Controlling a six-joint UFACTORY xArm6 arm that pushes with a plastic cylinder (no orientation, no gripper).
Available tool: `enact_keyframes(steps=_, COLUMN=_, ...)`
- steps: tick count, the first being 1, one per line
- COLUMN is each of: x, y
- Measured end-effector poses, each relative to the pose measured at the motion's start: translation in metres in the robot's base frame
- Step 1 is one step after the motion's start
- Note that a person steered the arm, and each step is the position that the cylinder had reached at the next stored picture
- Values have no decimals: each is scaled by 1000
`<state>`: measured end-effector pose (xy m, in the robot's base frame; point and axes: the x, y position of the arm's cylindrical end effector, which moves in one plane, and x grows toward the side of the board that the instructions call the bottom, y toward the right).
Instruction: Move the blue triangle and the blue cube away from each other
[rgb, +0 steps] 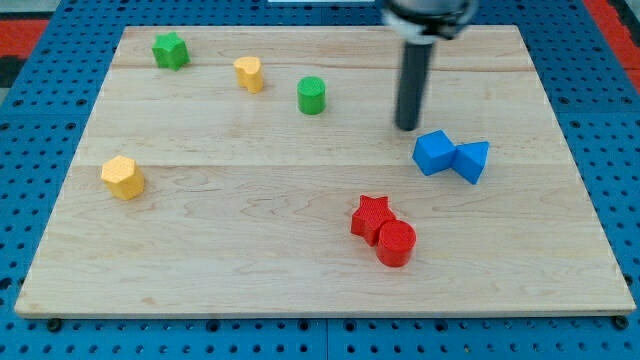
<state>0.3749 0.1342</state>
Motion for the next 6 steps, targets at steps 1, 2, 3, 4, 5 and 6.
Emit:
enact_keyframes(steps=1, x=21, y=43)
enact_keyframes(steps=2, x=63, y=42)
enact_keyframes(steps=3, x=81, y=29)
enact_keyframes(steps=4, x=83, y=17)
enact_keyframes(steps=5, x=73, y=12)
enact_keyframes(steps=6, x=63, y=-4)
